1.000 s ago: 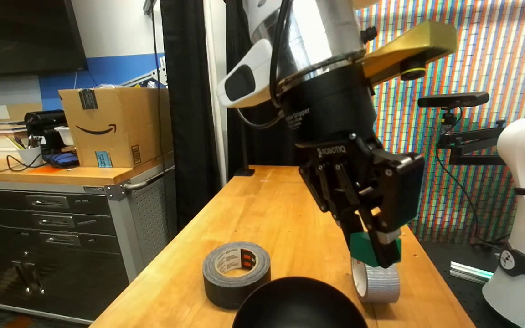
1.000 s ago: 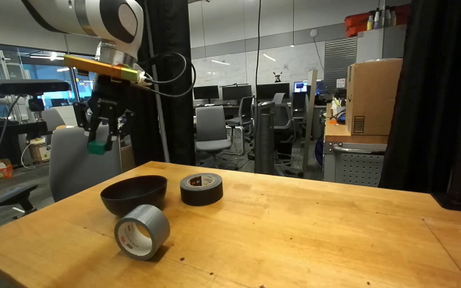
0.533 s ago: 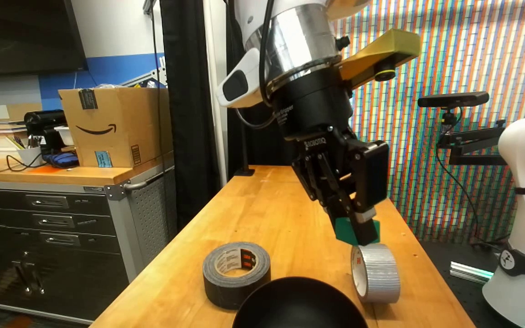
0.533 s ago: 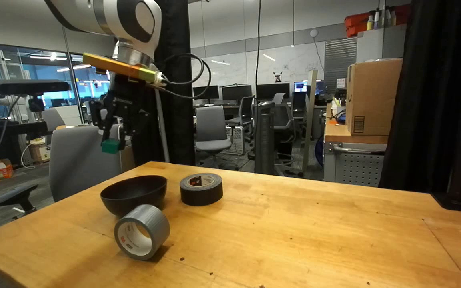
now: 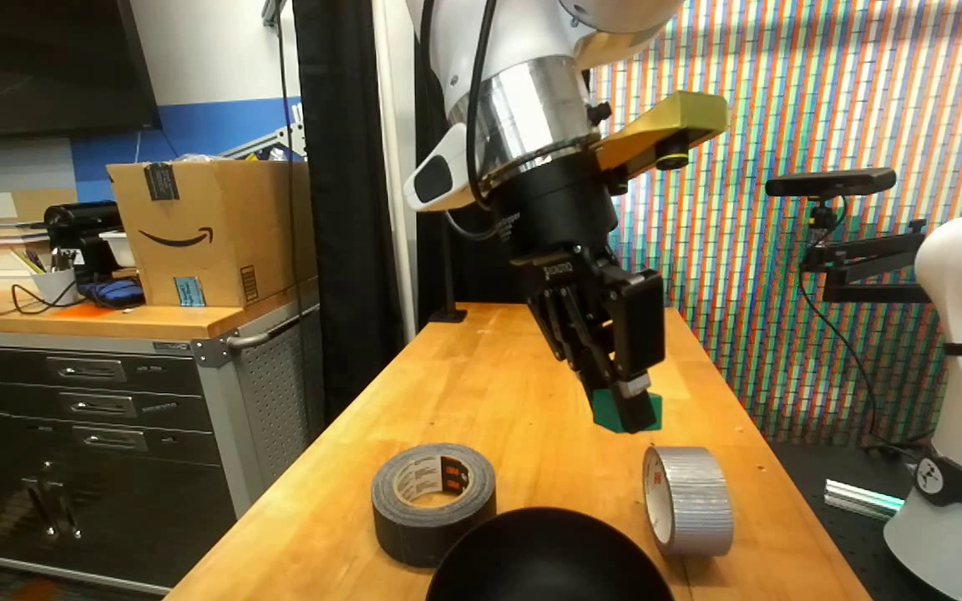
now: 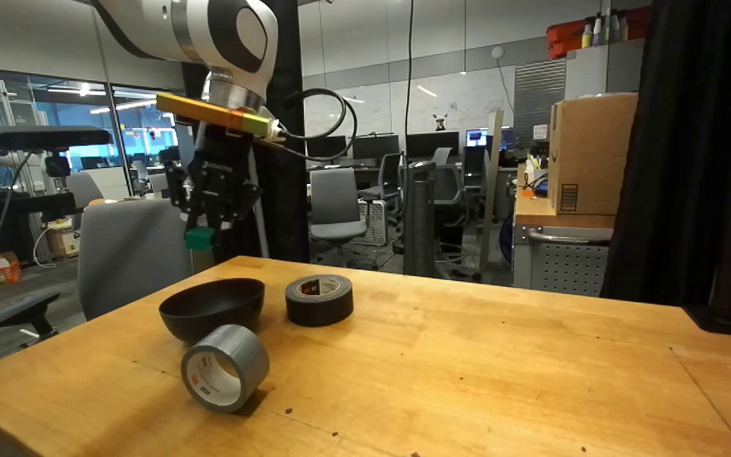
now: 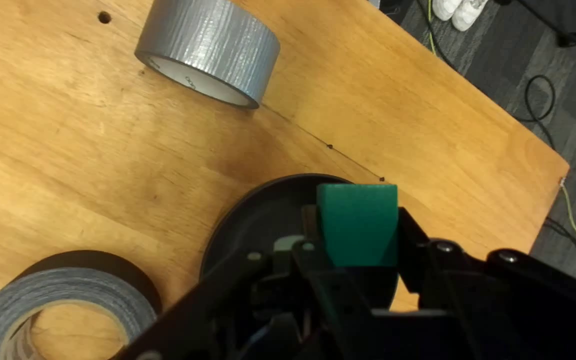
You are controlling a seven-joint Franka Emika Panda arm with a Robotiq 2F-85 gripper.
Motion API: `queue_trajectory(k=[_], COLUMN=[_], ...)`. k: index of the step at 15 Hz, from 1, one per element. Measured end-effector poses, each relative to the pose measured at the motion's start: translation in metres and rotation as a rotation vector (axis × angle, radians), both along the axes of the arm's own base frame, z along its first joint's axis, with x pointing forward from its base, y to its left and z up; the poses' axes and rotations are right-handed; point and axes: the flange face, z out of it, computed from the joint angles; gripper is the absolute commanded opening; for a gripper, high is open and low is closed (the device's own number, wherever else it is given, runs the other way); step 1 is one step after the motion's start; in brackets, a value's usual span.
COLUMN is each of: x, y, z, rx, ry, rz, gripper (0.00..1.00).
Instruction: Shift the block to the bowl
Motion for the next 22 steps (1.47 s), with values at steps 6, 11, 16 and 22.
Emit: queue_trajectory(k=[6,11,16,22], x=[-0.012,-0.025,-0.023,-0.023], y=[0.042,0.077,0.077,0.077], z=[-0.009,-0.009,-0.012,-0.011], rx=[-0.107,-0.114,-0.116,-0.116], ry=[-0.066,-0.068,-0.064,-0.066], rz=[0.036,0.067,0.067,0.067], gripper=[0.12,0.51,0.62,0.62])
